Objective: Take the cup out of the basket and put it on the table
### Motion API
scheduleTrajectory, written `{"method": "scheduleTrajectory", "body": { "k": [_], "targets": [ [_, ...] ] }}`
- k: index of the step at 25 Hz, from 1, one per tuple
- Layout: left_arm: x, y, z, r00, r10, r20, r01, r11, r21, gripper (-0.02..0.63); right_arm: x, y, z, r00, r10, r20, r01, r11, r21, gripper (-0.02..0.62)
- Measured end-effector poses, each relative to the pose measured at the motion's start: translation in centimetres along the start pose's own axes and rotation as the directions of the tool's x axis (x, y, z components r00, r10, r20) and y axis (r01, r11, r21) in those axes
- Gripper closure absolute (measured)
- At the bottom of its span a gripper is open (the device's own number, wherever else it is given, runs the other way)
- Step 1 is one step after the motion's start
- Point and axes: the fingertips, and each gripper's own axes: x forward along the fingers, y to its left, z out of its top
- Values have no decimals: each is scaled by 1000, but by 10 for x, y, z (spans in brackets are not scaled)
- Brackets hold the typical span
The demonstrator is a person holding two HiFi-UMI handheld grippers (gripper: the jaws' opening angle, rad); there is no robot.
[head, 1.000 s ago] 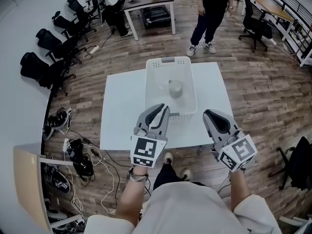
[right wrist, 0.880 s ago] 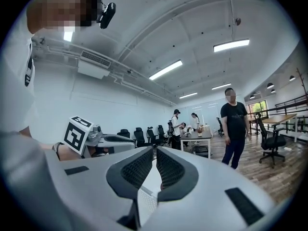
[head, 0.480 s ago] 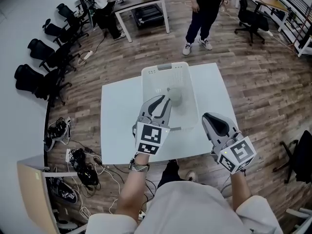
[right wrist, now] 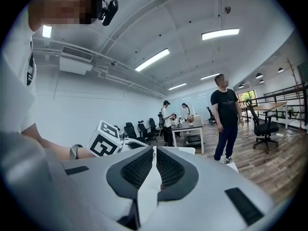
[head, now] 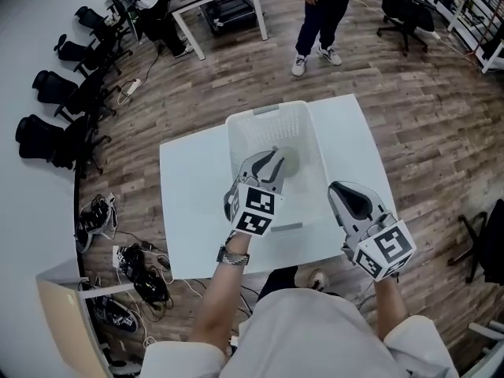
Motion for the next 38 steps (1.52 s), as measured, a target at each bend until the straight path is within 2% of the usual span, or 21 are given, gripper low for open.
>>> {"method": "scheduleTrajectory", "body": {
  "k": [9,15,18,22,27,38],
  "targets": [
    [45,6,-50,990,-48,-133,39,997,-66,512,27,-16,-22,998,-27,-50,29,998,47,577],
    [72,11,-70,976,-59,-209,34,993,-117,503,44,-26,-32,995,-45,-92,54,994,92,577],
    [85,8,-83,969,-67,-238,23,983,-182,501,47,-28,-39,993,-50,-109,62,992,113,577],
    [92,12,-104,955,-50,-291,-30,964,-263,500,50,-32,-42,991,-59,-122,75,989,130,577],
    [100,12,-121,940,-58,-337,-60,942,-331,500,60,-39,-43,987,-77,-142,97,986,134,577],
    [117,9,-147,908,-94,-408,-62,934,-353,500,74,-45,-45,982,-80,-170,103,986,129,577]
  ]
}}
